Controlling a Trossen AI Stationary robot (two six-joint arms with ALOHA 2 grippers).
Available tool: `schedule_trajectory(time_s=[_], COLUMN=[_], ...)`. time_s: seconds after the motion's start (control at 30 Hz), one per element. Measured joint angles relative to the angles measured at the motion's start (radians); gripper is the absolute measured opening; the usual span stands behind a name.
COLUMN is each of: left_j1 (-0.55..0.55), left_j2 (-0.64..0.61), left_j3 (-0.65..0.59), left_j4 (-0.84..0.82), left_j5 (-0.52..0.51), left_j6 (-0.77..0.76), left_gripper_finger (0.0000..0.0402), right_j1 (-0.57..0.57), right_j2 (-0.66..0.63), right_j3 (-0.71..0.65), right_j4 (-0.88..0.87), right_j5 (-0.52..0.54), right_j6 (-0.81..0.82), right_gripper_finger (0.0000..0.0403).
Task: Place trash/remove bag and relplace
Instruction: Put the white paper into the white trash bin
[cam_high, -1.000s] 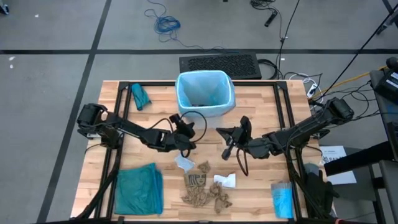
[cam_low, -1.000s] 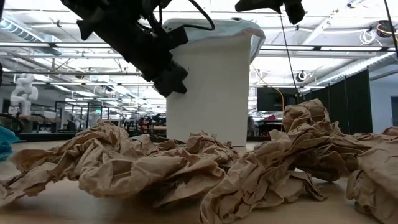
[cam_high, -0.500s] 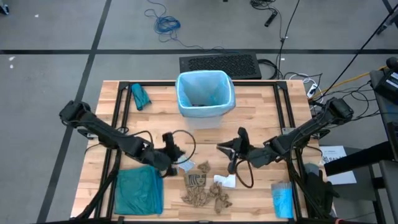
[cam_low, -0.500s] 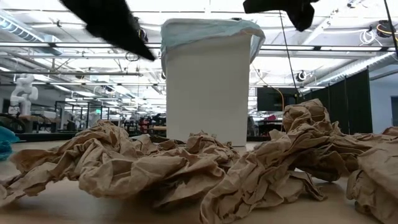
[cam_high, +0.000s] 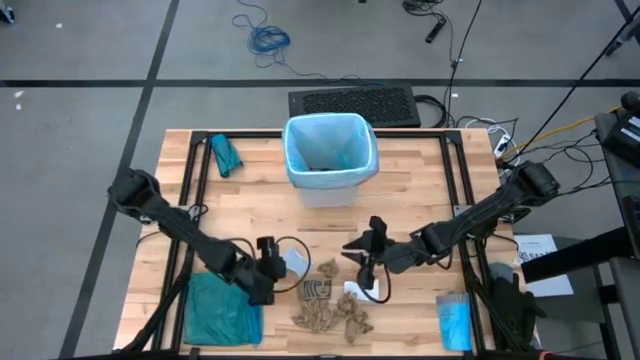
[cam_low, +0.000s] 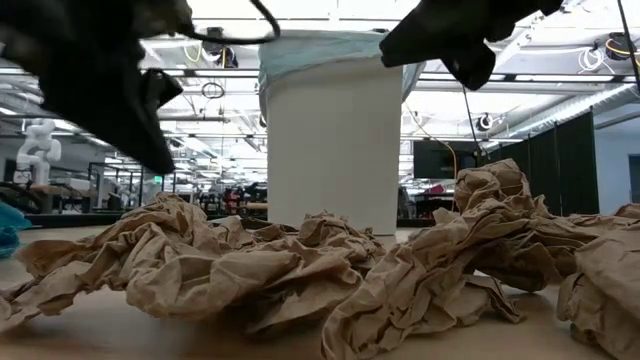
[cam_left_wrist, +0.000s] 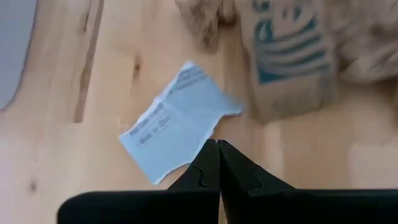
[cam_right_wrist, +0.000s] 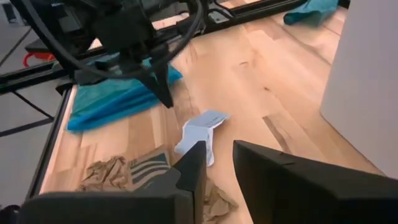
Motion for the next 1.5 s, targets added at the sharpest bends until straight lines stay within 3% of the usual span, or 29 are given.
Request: schedule_trajectory(time_s=[0.2,0.47,0.63,0.9,1.13,1.37,1.43,1.5], left_j1=[-0.005,-0.018,-0.04,-0.051,-0.049,-0.026,-0.002,0.028], left_j2=[0.082,0.116,0.114,0.123,0.214,0.307,0.326,0.334], left_j3=[-0.001,-0.001,-0.001,-0.001,-0.001,0.001,0.002,0.002], left_j4=[0.0,0.004,0.015,0.046,0.122,0.134,0.131,0.131], left_j5=[-0.121,-0.131,-0.142,-0.203,-0.214,-0.481,-0.57,-0.596], left_j6=[0.015,-0.041,-0.064,-0.092,-0.094,-0.186,-0.231,-0.258], left_gripper_finger=[0.0052,0.0145,0.0179,0.0185,0.0185,0.0182,0.0172,0.0146], right_j1=[0.0,-0.001,-0.002,-0.002,-0.002,-0.011,-0.017,-0.023], right_j2=[0.003,0.003,0.003,0.003,0.003,0.003,0.003,0.003], right_j3=[0.0,0.0,0.0,0.0,0.0,0.0,0.0,0.0], right_j4=[0.004,0.003,0.002,0.003,0.003,0.003,0.004,0.004], right_j5=[0.033,0.034,0.035,0.067,0.079,0.085,0.086,0.086], right_j6=[-0.011,-0.015,-0.023,-0.03,-0.025,-0.023,-0.023,-0.018], right_gripper_finger=[0.0074,0.0074,0.0074,0.0074,0.0074,0.0073,0.0073,0.0073])
